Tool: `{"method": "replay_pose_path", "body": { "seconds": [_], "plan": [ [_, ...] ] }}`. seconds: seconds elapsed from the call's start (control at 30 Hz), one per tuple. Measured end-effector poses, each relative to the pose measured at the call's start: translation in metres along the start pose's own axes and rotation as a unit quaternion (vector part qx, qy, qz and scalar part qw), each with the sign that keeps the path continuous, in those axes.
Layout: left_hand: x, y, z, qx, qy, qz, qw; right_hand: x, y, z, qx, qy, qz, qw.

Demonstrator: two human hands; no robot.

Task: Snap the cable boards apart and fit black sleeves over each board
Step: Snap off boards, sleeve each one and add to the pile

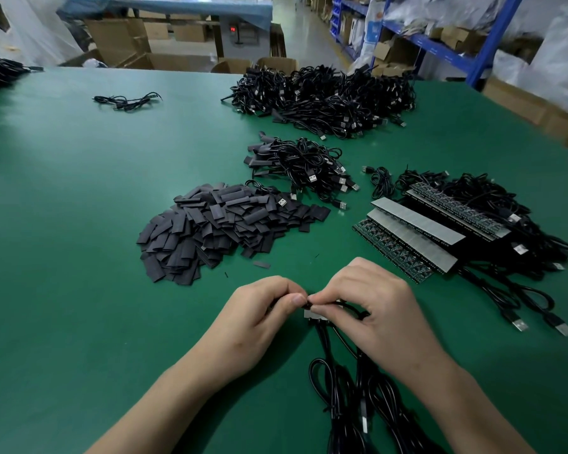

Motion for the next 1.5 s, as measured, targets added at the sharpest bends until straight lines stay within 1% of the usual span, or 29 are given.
{"method": "replay_pose_path", "body": {
  "seconds": [0.1, 0.17, 0.27, 0.4, 0.47, 0.53, 0.7, 0.8, 0.93, 1.0, 1.17, 1.5],
  "plan": [
    [0.000, 0.002, -0.003, -0.014, 0.010, -0.010, 1.000, -0.002, 0.000, 0.001, -0.008, 0.002, -0.006, 1.000],
    [0.001, 0.002, -0.004, -0.021, 0.003, -0.028, 0.999, -0.002, 0.001, 0.001, -0.029, 0.015, -0.014, 0.999],
    [0.004, 0.000, -0.002, -0.019, -0.038, -0.067, 0.997, 0.001, 0.000, 0.000, -0.073, 0.037, -0.035, 0.996],
    [0.012, -0.002, 0.005, -0.004, -0.109, -0.165, 0.980, 0.005, -0.003, -0.005, -0.159, 0.120, -0.055, 0.978],
    [0.013, -0.002, 0.007, 0.006, -0.124, -0.187, 0.975, 0.003, -0.004, -0.005, -0.197, 0.165, -0.052, 0.965],
    [0.011, -0.003, 0.006, 0.006, -0.125, -0.195, 0.973, 0.001, -0.003, -0.005, -0.217, 0.200, -0.042, 0.955],
    [0.010, -0.005, -0.003, -0.020, -0.031, -0.216, 0.976, -0.002, -0.001, -0.005, -0.240, 0.226, -0.038, 0.943],
    [0.012, -0.006, -0.008, -0.038, 0.007, -0.229, 0.973, -0.005, -0.001, -0.007, -0.248, 0.244, -0.030, 0.937],
    [0.011, -0.006, -0.016, -0.065, 0.059, -0.229, 0.969, -0.004, -0.002, -0.012, -0.256, 0.312, -0.040, 0.914],
    [0.010, -0.007, -0.018, -0.075, 0.065, -0.228, 0.969, -0.002, -0.001, -0.014, -0.259, 0.342, -0.040, 0.902],
    [0.008, -0.006, -0.020, -0.093, 0.064, -0.223, 0.968, -0.006, -0.001, -0.015, -0.258, 0.381, -0.033, 0.887],
    [0.009, -0.005, -0.016, -0.127, 0.148, -0.243, 0.950, -0.008, -0.001, -0.017, -0.267, 0.376, -0.025, 0.887]
  ]
}}
Point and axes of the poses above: each hand's wrist, its own y-axis towards the middle knuckle, its own x-axis out of the back of the hand, z = x × y, the point moved 3 cm from there along y, towards the middle knuckle, and after that the axes turned 11 degrees about z, right-handed, at the moved point
